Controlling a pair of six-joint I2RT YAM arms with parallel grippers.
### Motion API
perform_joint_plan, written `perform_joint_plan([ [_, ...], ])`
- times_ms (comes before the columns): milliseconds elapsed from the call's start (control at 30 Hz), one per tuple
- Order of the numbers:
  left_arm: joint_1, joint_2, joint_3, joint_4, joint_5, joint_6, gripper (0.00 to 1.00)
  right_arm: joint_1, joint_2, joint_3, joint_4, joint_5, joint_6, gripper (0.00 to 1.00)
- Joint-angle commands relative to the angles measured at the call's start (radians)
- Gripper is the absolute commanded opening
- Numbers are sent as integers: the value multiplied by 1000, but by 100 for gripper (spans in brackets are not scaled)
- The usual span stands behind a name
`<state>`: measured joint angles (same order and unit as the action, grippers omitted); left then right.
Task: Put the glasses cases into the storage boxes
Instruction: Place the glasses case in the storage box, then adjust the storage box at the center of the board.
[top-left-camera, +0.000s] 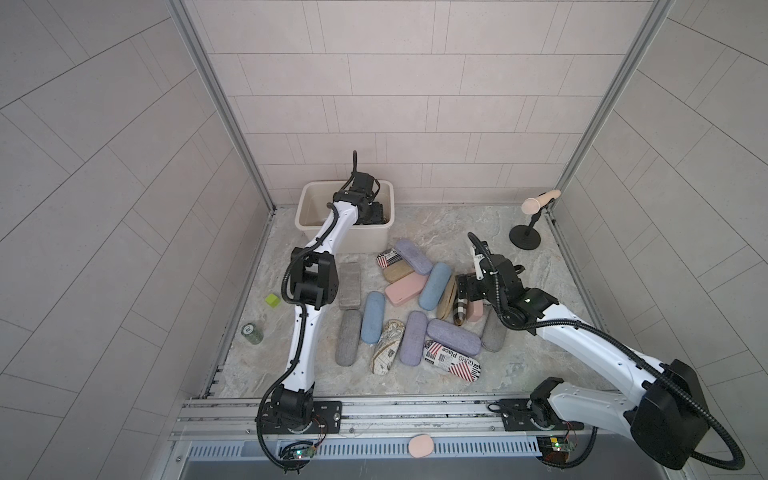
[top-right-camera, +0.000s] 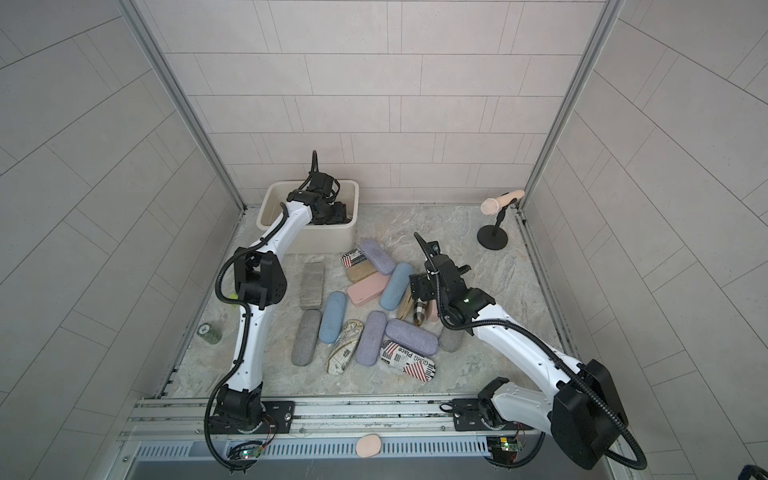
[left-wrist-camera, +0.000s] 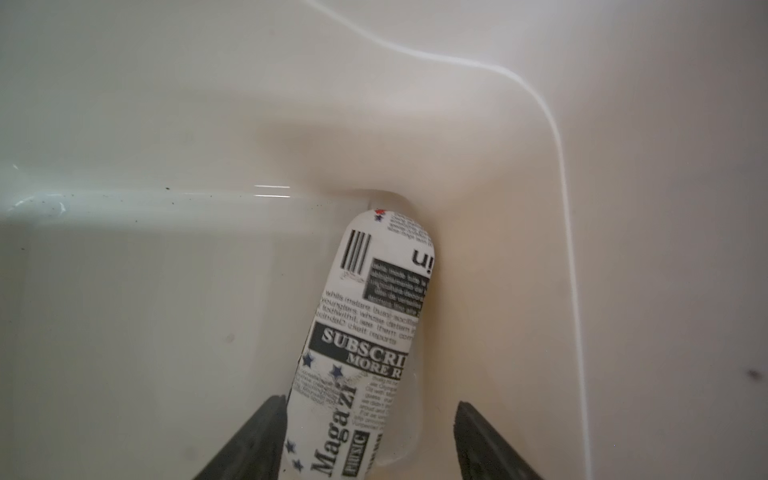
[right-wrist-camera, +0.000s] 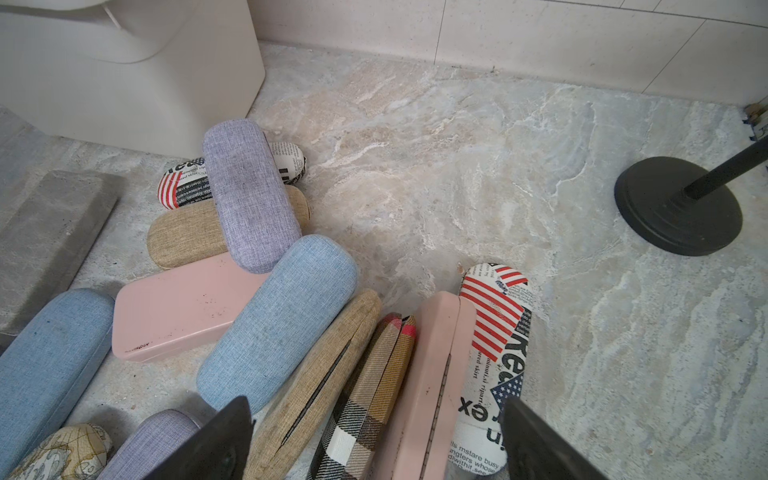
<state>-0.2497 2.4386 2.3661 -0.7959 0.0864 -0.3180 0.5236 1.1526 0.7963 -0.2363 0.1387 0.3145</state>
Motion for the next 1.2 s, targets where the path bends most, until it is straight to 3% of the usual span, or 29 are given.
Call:
perform_joint_plan([
  [0,-2,-50,-4,-18,3,17,72,4,-2,3,-8,9,-2,95],
  [200,22,-170,-4,2,54,12,78,5,-11,0,-6,8,1,95],
  [367,80,-277,-35,-10,26,5,79,5,-22,-2,-6,8,3,95],
  [700,303,-498,-373,29,-139,-38,79,10,-12,-4,4,-13,8,94],
  [967,367,-360,-299,-19,-104,72,77,13,-1,3,0,-13,5,94],
  [1167,369,-259,-215,-64,-90,127,64,14,3,2,1,-11,4,93],
])
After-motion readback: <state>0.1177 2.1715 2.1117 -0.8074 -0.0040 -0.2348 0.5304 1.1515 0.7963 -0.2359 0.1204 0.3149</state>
